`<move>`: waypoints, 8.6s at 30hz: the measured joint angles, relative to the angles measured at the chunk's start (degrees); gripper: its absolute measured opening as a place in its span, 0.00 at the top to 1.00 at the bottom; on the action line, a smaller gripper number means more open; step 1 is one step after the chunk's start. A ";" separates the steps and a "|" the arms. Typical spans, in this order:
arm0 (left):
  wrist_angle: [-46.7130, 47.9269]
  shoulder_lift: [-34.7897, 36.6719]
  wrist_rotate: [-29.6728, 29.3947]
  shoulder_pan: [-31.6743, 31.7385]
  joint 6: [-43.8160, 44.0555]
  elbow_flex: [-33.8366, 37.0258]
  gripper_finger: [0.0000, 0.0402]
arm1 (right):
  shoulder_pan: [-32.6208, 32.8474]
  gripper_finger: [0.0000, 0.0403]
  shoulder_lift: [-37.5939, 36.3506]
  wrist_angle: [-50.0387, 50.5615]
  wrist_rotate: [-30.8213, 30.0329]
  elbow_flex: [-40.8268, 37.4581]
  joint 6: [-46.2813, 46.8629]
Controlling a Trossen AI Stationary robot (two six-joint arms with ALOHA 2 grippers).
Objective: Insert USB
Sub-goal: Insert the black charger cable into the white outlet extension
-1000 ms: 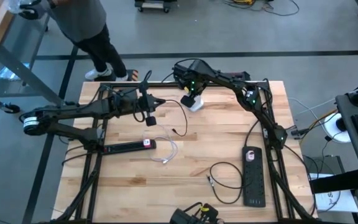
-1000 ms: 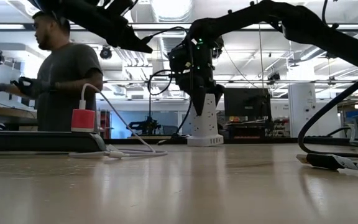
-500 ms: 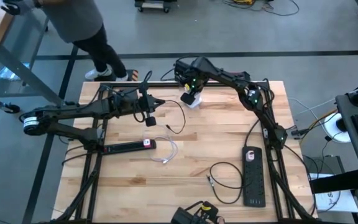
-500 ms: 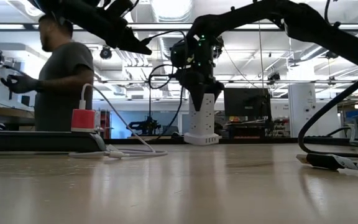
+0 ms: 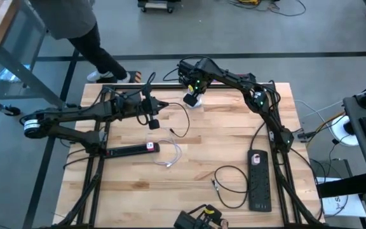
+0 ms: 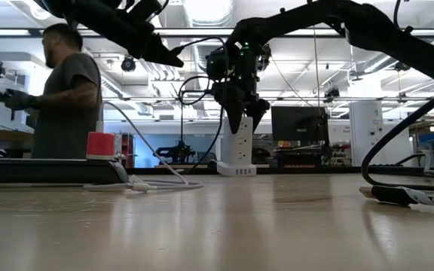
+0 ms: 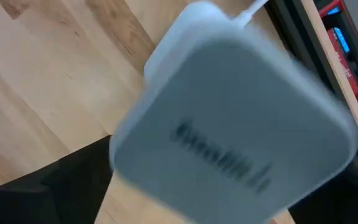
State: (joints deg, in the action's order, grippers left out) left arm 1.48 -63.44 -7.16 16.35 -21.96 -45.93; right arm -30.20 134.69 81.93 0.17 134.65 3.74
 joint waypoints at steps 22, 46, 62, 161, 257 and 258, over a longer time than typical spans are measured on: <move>-0.09 0.00 -0.02 -0.01 -0.06 0.44 0.99 | 0.03 0.01 -2.11 0.23 -5.21 0.29 -0.74; -6.52 -4.37 0.17 -0.01 -3.53 0.74 0.99 | 22.39 0.01 -21.33 -16.39 -4.53 -0.24 -20.33; -6.11 -1.97 3.40 -1.05 -5.18 0.73 0.99 | 24.26 0.50 -20.02 -30.02 -10.97 -10.97 -26.05; -8.42 4.78 9.80 -3.81 -3.05 3.00 0.60 | 27.69 0.99 -56.02 -76.34 13.76 -58.84 -15.23; 12.94 -38.97 60.90 7.52 39.55 -36.59 0.61 | 39.09 0.98 -60.73 -87.60 -27.40 -85.92 -106.87; 12.85 -38.95 61.17 7.42 39.63 -36.59 0.60 | 39.11 0.98 -60.72 -87.51 -27.70 -85.66 -106.88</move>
State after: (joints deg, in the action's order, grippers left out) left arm 14.33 -102.39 54.01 23.76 17.67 -82.52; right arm 8.91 73.97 -5.58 -27.53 48.99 -103.13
